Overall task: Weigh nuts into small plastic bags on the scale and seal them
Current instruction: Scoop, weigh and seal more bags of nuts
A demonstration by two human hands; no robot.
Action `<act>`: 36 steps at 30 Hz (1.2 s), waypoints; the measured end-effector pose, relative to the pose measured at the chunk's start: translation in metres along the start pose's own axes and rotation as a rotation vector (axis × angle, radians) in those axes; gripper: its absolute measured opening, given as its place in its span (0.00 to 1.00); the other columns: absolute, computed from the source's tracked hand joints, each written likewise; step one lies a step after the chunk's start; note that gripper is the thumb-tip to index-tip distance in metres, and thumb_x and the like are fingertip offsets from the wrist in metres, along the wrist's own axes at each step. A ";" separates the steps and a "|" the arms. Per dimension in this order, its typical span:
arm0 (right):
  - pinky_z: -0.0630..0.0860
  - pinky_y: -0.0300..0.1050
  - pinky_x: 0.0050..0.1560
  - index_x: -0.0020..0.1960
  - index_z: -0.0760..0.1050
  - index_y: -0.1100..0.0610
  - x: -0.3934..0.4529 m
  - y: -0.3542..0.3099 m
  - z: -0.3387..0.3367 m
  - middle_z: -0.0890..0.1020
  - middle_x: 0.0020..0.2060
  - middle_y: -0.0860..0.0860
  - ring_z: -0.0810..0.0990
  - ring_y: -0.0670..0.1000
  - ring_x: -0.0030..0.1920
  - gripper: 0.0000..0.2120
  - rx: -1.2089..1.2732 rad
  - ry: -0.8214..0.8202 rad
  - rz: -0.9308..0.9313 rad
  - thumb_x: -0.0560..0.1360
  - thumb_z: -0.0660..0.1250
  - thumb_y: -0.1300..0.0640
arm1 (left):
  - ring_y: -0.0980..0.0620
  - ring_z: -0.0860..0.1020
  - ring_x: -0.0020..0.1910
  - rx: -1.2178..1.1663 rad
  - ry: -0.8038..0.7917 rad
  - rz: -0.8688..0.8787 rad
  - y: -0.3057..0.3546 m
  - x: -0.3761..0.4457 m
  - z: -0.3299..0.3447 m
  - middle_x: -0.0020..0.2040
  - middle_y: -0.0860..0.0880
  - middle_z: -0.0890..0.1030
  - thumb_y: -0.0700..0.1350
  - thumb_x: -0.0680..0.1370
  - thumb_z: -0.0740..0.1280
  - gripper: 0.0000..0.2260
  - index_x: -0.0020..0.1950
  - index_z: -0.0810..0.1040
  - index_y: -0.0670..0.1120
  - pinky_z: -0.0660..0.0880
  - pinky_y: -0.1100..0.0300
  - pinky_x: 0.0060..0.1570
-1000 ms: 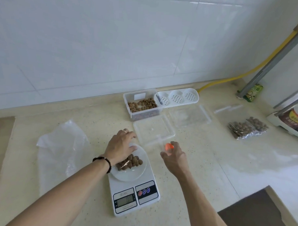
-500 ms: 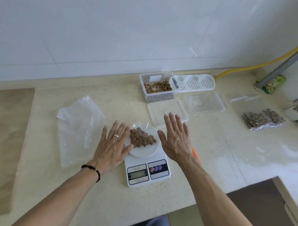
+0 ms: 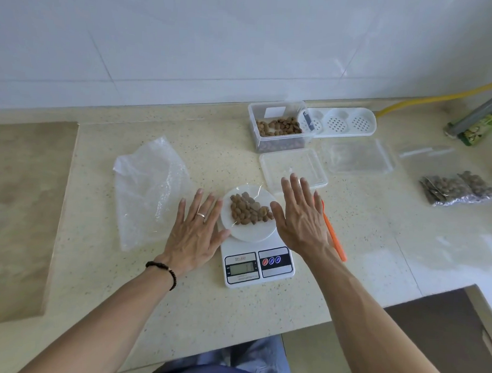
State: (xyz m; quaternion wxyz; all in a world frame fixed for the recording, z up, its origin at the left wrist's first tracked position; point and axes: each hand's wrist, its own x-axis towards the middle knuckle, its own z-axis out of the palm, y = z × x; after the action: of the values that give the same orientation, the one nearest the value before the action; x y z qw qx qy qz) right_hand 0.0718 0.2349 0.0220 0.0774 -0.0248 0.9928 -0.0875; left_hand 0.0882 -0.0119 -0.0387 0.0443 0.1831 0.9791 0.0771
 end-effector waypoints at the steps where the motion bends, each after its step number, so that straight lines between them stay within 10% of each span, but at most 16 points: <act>1: 0.40 0.56 0.78 0.80 0.41 0.52 0.000 -0.001 -0.001 0.42 0.80 0.51 0.38 0.52 0.79 0.30 0.009 0.002 0.003 0.82 0.42 0.41 | 0.44 0.42 0.78 0.003 0.000 0.002 0.000 0.000 0.000 0.79 0.44 0.52 0.65 0.80 0.38 0.34 0.79 0.50 0.45 0.42 0.40 0.75; 14: 0.54 0.54 0.75 0.79 0.52 0.53 -0.006 0.025 -0.008 0.55 0.79 0.54 0.53 0.55 0.79 0.28 0.231 0.101 0.210 0.83 0.48 0.42 | 0.42 0.45 0.78 -0.038 0.062 0.107 0.024 0.048 -0.023 0.79 0.42 0.54 0.63 0.81 0.41 0.33 0.79 0.53 0.43 0.44 0.39 0.74; 24: 0.81 0.54 0.48 0.54 0.78 0.58 -0.023 0.061 -0.010 0.83 0.44 0.54 0.82 0.53 0.43 0.13 0.991 0.166 0.835 0.79 0.60 0.50 | 0.44 0.69 0.68 -0.116 0.027 0.198 0.093 0.146 -0.040 0.71 0.43 0.69 0.54 0.81 0.57 0.23 0.72 0.66 0.45 0.60 0.45 0.69; 29: 0.81 0.45 0.42 0.48 0.80 0.61 -0.027 0.056 -0.007 0.85 0.42 0.55 0.83 0.49 0.37 0.07 1.186 -0.068 0.776 0.79 0.66 0.57 | 0.45 0.77 0.58 -0.124 -0.144 0.072 0.112 0.169 -0.040 0.58 0.47 0.81 0.53 0.81 0.55 0.19 0.65 0.73 0.45 0.65 0.49 0.61; 36: 0.78 0.42 0.38 0.46 0.80 0.60 -0.010 0.044 -0.031 0.83 0.38 0.53 0.81 0.49 0.35 0.07 1.336 0.015 0.706 0.78 0.66 0.58 | 0.42 0.81 0.47 -0.653 -0.143 -0.034 0.102 0.174 -0.077 0.42 0.44 0.81 0.52 0.79 0.64 0.13 0.45 0.75 0.42 0.74 0.53 0.44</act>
State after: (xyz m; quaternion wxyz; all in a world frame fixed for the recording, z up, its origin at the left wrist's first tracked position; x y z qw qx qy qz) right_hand 0.0749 0.2837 0.0459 0.0928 0.3477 0.6780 -0.6409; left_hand -0.0466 0.1354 0.0441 0.1704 0.1477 0.9000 0.3730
